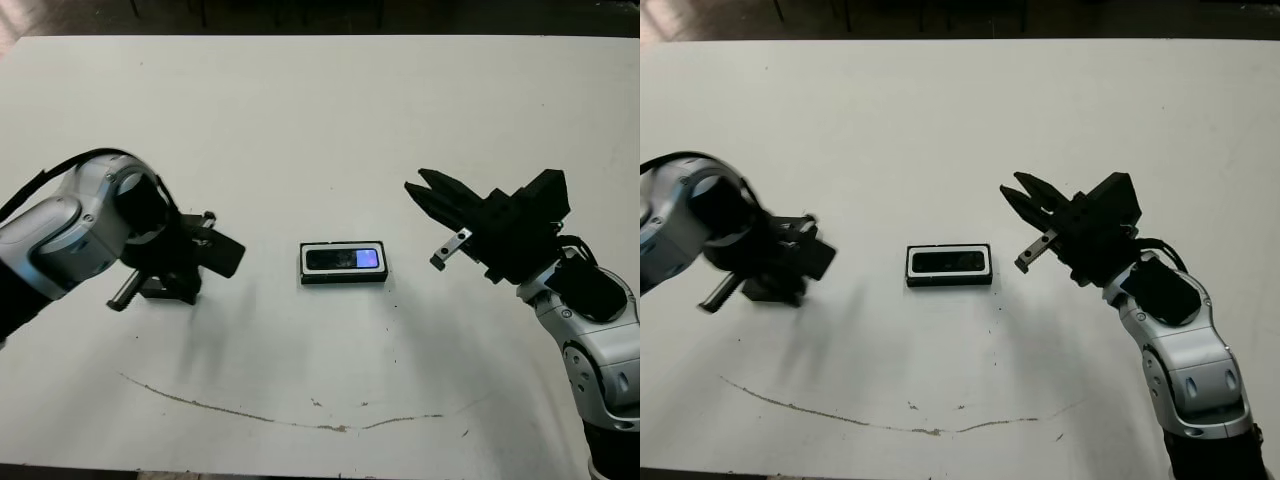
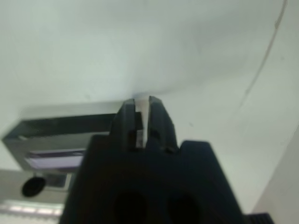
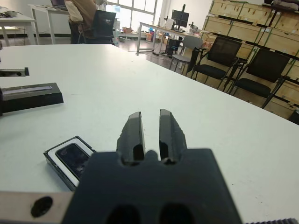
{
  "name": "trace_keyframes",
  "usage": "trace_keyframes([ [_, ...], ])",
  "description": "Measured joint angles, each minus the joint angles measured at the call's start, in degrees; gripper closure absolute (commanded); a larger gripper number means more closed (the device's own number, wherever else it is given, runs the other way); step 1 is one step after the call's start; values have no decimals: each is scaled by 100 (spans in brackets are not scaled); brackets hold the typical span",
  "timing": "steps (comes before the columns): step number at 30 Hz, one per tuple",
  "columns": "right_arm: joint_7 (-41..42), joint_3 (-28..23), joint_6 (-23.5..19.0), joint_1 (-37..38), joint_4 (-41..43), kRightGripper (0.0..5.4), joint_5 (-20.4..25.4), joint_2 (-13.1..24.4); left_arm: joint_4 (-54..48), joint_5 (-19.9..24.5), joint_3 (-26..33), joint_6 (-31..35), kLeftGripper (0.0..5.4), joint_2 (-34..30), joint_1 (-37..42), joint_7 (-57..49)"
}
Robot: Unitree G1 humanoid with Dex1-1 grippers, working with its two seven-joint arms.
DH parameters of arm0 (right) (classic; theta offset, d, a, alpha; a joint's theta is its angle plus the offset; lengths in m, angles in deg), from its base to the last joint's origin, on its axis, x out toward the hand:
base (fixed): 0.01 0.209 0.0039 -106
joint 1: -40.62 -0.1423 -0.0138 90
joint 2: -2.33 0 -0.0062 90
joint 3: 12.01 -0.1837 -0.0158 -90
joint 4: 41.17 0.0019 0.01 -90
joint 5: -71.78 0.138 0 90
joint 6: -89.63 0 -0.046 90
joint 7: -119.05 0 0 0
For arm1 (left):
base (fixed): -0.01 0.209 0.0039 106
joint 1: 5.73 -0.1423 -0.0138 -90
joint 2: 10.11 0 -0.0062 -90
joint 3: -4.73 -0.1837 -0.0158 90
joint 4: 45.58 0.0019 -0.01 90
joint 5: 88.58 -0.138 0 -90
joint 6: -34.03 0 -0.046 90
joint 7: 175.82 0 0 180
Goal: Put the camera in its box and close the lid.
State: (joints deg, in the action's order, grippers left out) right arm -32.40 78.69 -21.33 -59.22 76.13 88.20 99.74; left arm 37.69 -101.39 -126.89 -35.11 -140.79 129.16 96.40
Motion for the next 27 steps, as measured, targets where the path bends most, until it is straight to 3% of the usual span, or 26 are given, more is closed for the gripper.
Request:
trace_keyframes([
  [8,85,-86,2,7,-36,538,54,76,-628,417,460,-100,540,-400,-447,0],
  [15,90,-95,3,14,-39,538,74,118,-1778,2208,1551,830,540,-426,-679,-2],
  [18,98,-87,3,11,-61,538,73,118,-2227,2993,2315,1943,540,-467,-724,-216],
  [22,103,-72,1,-4,-84,538,71,120,-2748,3858,3988,2962,540,-406,-1483,-1178],
  [24,110,-70,4,-8,-92,538,71,119,-3011,4198,5010,3244,540,99,-2130,-1928],
  [27,119,-72,6,-10,-99,540,69,119,-3536,4209,6124,3350,517,1248,-3077,-3338],
])
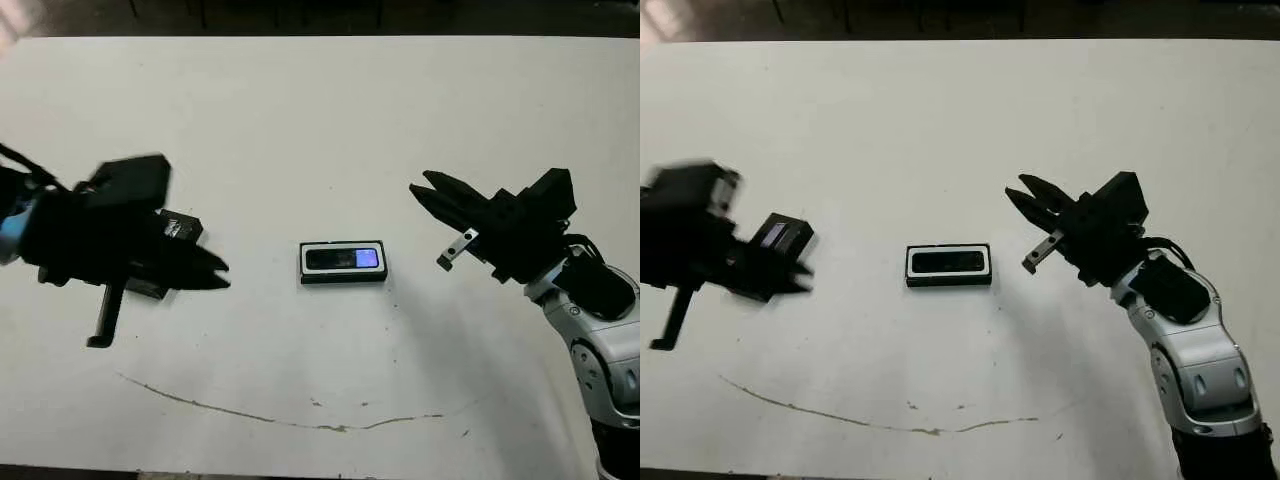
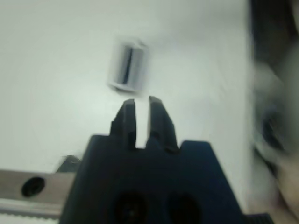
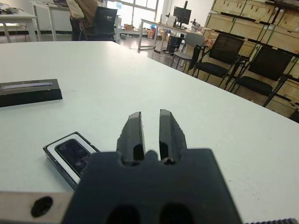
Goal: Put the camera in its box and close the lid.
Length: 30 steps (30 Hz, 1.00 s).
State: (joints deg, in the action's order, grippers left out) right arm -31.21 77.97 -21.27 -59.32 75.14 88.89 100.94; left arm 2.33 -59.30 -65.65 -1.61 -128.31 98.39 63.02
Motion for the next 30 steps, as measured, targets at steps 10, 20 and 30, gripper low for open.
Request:
trace_keyframes([
  [10,67,-5,26,2,-138,540,14,0,-1025,-2033,82,-637,294,1784,-2399,-3577],
  [20,124,8,181,1,-256,540,1,0,-625,-1945,-216,-799,59,1650,-2967,-3438],
  [30,193,35,215,68,-307,540,-38,21,-448,-1117,-154,40,3,1634,-2640,-3417],
])
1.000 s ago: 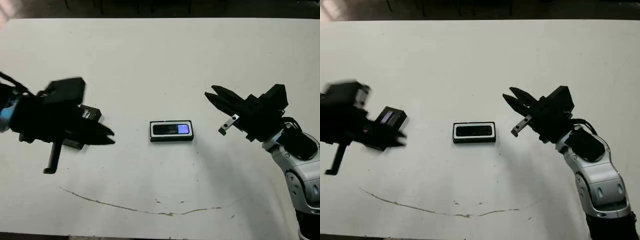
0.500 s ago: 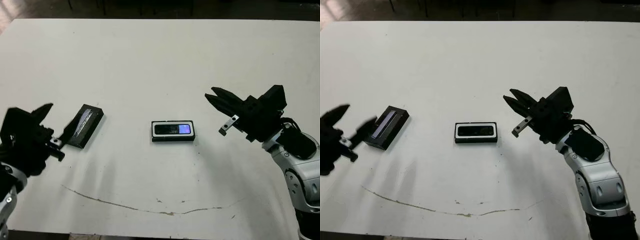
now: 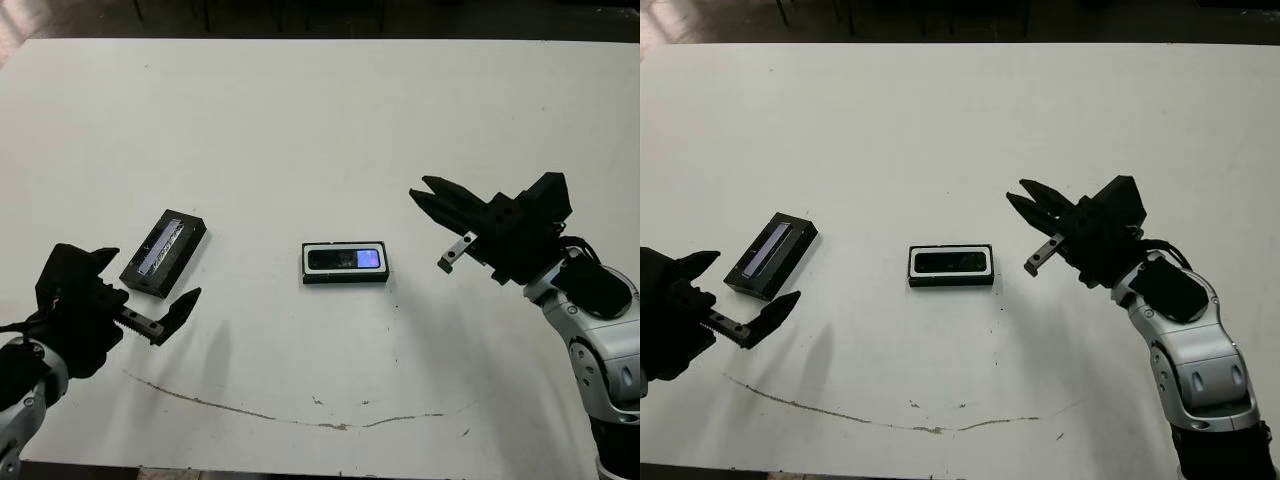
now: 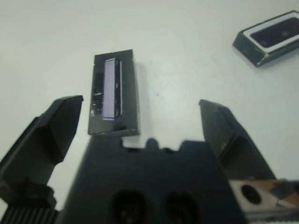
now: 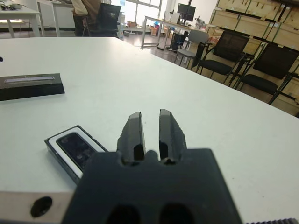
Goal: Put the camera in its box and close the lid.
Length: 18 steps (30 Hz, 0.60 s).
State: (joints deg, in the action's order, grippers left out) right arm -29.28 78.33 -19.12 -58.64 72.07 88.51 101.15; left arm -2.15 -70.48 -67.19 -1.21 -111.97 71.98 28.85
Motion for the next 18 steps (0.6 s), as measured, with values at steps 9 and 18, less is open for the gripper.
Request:
trace_keyframes([
  [9,129,0,133,34,-176,540,-17,4,97,-254,-178,-14,3,321,-40,-851],
  [18,192,0,136,48,-251,540,-34,51,470,-548,-340,-488,3,291,-104,-979],
])
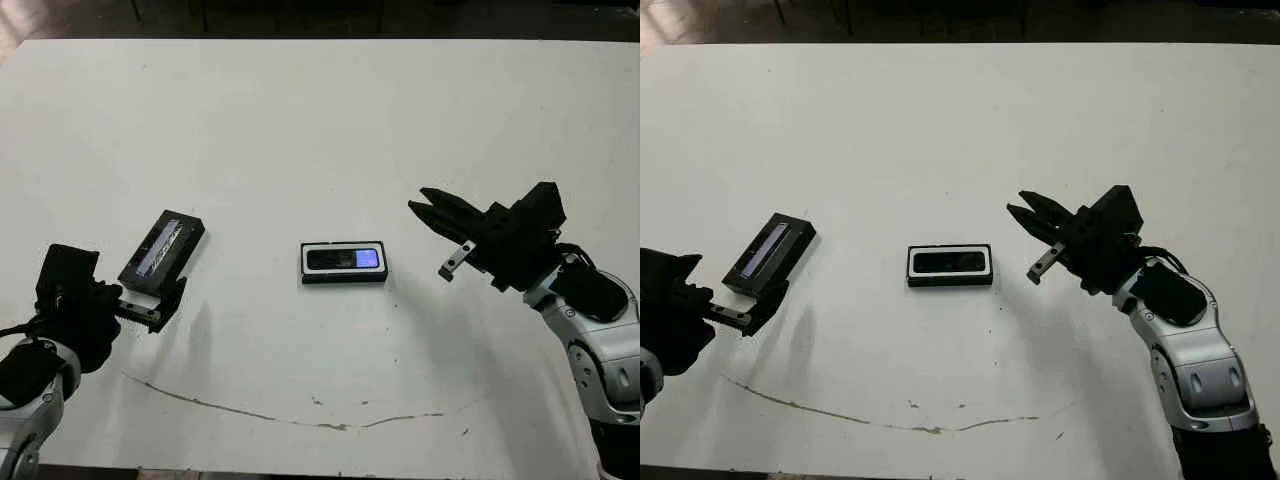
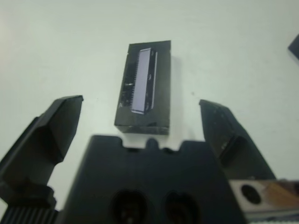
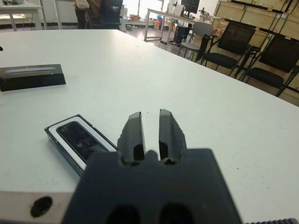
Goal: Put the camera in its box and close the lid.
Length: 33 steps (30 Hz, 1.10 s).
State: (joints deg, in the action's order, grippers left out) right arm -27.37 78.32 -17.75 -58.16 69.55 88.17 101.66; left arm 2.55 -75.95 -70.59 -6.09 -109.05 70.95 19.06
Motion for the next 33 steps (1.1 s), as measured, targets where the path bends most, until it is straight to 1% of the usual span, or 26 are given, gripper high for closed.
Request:
trace_keyframes([
  [2,0,0,0,3,0,540,-13,11,61,-74,-44,-65,3,-46,-16,4],
  [11,41,-62,2,32,-1,540,-7,49,461,-92,-228,-451,3,-138,-30,281],
  [15,87,-111,1,37,-2,540,38,60,592,-43,-234,-463,3,-106,-10,305],
  [20,126,-144,6,41,-32,540,40,67,816,-94,-295,-568,3,-108,-2,307],
  [27,210,-160,66,41,-81,540,58,67,1240,-187,-359,-1075,3,-169,69,363],
  [33,251,-200,104,42,-113,540,71,69,1407,-216,-350,-1175,3,-173,120,342],
])
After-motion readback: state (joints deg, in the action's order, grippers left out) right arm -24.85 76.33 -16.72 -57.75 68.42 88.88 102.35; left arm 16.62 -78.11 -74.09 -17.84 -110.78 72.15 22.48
